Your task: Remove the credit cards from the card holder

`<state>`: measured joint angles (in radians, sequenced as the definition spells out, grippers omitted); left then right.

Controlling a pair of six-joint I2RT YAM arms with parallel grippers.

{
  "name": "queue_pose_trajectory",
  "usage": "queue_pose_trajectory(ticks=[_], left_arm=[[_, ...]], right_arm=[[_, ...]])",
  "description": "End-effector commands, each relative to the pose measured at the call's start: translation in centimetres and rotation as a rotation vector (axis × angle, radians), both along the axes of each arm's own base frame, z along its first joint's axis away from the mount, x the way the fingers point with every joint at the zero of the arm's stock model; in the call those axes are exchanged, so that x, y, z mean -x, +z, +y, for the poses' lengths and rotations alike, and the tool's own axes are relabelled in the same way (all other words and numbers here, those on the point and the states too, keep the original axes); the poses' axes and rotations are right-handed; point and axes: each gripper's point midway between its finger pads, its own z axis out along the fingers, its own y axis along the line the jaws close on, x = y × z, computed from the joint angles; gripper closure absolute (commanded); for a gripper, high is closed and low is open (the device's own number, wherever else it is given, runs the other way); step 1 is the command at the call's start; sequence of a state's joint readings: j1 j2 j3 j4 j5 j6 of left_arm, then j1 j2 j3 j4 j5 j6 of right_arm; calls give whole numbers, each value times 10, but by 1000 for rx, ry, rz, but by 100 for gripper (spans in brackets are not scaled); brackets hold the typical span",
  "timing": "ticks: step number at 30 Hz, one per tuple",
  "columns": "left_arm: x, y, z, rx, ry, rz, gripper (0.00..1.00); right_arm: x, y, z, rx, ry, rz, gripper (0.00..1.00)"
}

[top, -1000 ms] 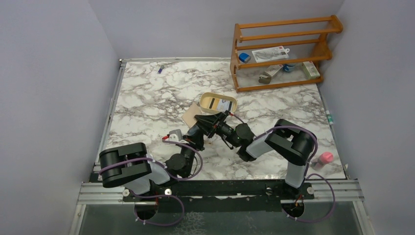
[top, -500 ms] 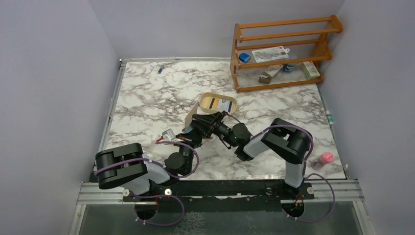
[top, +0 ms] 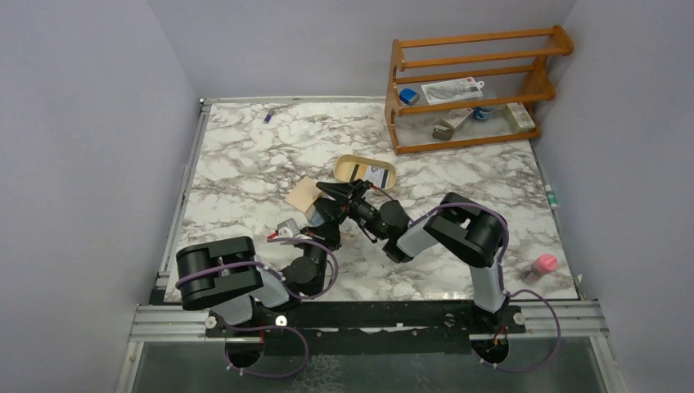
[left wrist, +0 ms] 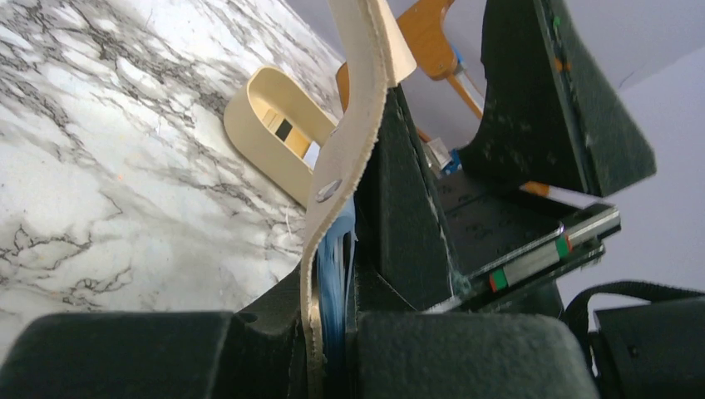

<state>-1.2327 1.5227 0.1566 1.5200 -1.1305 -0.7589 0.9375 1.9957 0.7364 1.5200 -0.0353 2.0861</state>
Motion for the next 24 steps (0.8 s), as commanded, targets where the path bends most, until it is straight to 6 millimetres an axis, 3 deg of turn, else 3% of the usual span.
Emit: queue_pose_trajectory(ticks=[1, 11, 19, 24], left_arm=[[19, 33, -38, 220, -148, -56, 100], [38, 12, -60, 306, -156, 4, 100], [30, -10, -17, 505, -27, 70, 100], [29, -15, -8, 551, -1, 79, 100]], right_arm=[[3, 36, 1, -128, 11, -78, 47], [-4, 43, 18, -101, 22, -96, 46], [10, 42, 15, -21, 60, -94, 47], [12, 45, 4, -39, 41, -92, 47]])
